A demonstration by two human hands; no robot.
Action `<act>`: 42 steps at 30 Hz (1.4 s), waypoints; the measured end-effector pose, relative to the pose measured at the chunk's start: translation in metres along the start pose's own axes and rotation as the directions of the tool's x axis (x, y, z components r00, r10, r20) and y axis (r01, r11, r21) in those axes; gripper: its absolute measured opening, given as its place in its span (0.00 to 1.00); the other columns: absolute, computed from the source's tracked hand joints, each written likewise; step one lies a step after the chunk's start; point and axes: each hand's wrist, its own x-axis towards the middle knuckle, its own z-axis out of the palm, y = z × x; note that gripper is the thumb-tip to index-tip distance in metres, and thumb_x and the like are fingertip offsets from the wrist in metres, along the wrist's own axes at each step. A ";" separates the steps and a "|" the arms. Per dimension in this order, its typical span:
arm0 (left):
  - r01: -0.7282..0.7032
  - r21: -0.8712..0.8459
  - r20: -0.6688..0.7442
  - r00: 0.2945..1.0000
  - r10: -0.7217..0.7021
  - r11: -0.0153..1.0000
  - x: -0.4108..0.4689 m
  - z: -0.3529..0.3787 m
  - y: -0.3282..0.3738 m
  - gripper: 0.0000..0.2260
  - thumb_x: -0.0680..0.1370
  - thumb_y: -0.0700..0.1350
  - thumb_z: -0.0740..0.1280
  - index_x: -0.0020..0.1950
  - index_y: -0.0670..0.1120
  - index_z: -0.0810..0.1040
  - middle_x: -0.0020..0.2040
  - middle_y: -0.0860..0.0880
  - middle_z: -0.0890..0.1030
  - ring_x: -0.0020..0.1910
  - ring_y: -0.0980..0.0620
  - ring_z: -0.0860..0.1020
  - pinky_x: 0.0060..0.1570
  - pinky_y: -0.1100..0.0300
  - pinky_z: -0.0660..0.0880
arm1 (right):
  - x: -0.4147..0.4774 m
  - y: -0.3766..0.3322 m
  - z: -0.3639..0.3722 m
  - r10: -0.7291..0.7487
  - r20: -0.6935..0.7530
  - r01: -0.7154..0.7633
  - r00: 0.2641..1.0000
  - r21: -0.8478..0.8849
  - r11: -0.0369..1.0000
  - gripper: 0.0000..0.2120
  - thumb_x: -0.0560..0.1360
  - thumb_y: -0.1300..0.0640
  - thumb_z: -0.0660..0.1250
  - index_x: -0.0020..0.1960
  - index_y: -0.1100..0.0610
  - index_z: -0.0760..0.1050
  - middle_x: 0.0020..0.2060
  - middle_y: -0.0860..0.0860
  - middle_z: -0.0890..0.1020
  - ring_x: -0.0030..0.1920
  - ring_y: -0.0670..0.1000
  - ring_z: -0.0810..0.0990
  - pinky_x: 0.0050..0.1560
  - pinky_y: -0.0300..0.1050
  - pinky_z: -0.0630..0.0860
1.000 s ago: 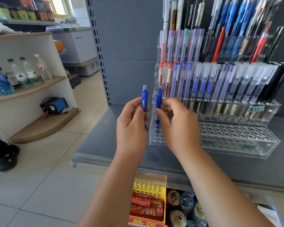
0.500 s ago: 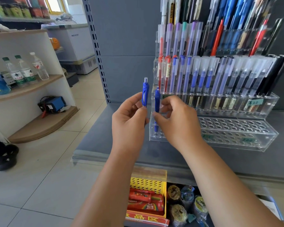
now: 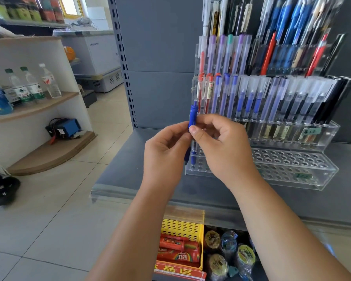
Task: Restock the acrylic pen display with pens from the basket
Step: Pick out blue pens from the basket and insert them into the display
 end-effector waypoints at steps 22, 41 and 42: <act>0.018 0.027 -0.072 0.997 -0.016 0.999 0.004 -0.006 -0.005 0.16 0.75 0.27 0.59 0.42 0.46 0.77 0.38 0.53 0.79 0.39 0.57 0.77 0.37 0.70 0.72 | 0.006 0.000 -0.003 0.009 -0.118 -0.015 0.993 -0.052 0.999 0.06 0.79 0.58 0.68 0.52 0.49 0.81 0.38 0.43 0.83 0.35 0.42 0.79 0.39 0.38 0.79; 0.039 0.012 -0.030 0.999 -0.039 0.999 0.006 -0.006 -0.005 0.16 0.76 0.28 0.60 0.41 0.48 0.77 0.41 0.50 0.80 0.40 0.53 0.81 0.36 0.70 0.73 | -0.002 0.008 0.008 0.038 -0.061 -0.049 0.997 -0.186 0.981 0.06 0.76 0.57 0.70 0.50 0.47 0.77 0.40 0.37 0.80 0.41 0.35 0.78 0.38 0.26 0.72; 0.041 0.016 -0.024 0.999 -0.041 0.999 0.005 -0.006 -0.005 0.16 0.76 0.28 0.60 0.41 0.48 0.78 0.41 0.51 0.80 0.40 0.53 0.81 0.36 0.70 0.73 | -0.003 0.008 0.009 0.039 -0.059 -0.050 0.998 -0.200 0.979 0.06 0.77 0.56 0.70 0.51 0.47 0.77 0.40 0.37 0.80 0.40 0.36 0.78 0.38 0.26 0.72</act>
